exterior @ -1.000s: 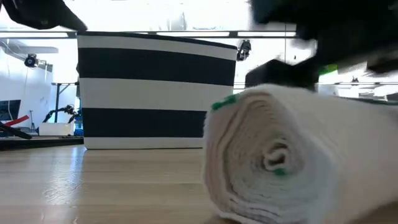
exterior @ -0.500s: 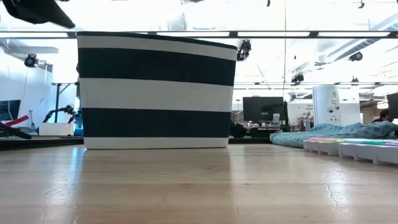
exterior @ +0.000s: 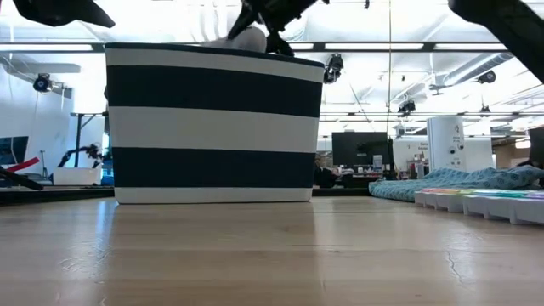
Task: Pick & place medical supplies in basket/bin
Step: Put the brown bandage into the blue bin, then put the pill organizer into the blue bin
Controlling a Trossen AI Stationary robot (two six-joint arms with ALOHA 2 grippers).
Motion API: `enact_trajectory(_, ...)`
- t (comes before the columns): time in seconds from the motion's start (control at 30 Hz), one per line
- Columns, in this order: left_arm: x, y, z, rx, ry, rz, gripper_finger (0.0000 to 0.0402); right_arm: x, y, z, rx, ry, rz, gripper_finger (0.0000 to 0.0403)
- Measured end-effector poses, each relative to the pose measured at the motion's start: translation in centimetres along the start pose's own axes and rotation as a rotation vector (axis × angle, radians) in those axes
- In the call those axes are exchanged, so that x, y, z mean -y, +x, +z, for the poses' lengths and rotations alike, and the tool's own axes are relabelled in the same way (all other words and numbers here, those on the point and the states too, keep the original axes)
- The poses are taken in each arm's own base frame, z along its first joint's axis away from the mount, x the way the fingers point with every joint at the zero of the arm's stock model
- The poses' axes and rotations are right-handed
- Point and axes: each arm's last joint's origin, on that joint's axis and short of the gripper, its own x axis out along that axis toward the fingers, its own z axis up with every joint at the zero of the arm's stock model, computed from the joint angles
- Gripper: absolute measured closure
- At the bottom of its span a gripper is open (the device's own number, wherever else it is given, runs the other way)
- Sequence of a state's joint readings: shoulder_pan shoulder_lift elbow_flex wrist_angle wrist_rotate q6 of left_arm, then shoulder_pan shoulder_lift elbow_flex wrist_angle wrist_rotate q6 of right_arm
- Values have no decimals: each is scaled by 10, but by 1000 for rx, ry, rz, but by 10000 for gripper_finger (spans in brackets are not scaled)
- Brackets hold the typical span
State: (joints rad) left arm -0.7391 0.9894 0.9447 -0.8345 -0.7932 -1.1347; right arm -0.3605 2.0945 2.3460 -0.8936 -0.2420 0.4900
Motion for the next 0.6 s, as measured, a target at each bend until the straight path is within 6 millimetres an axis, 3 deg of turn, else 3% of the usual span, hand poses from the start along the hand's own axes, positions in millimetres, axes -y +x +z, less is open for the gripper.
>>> enact_trajectory(0.07, 0, 0, 0, 0, 0, 0, 203, 0, -5, -3, -37, 7, -8, 158)
enact_trajectory(0.17, 1, 1, 0, 1, -1, -1, 203, -16, -22, -13, -47, -86, -71, 137)
enact_trajectory(0.3, 1, 1, -1, 1, -4, -3, 203, -46, -65, -31, -41, -213, -196, 117)
enact_trajectory(0.47, 3, 1, 0, 13, -23, -19, 203, -80, -120, -89, -220, -319, -464, 110)
enact_trajectory(0.6, 3, 2, 1, 33, -23, -8, 203, -113, -119, -132, -269, -169, -389, 110)
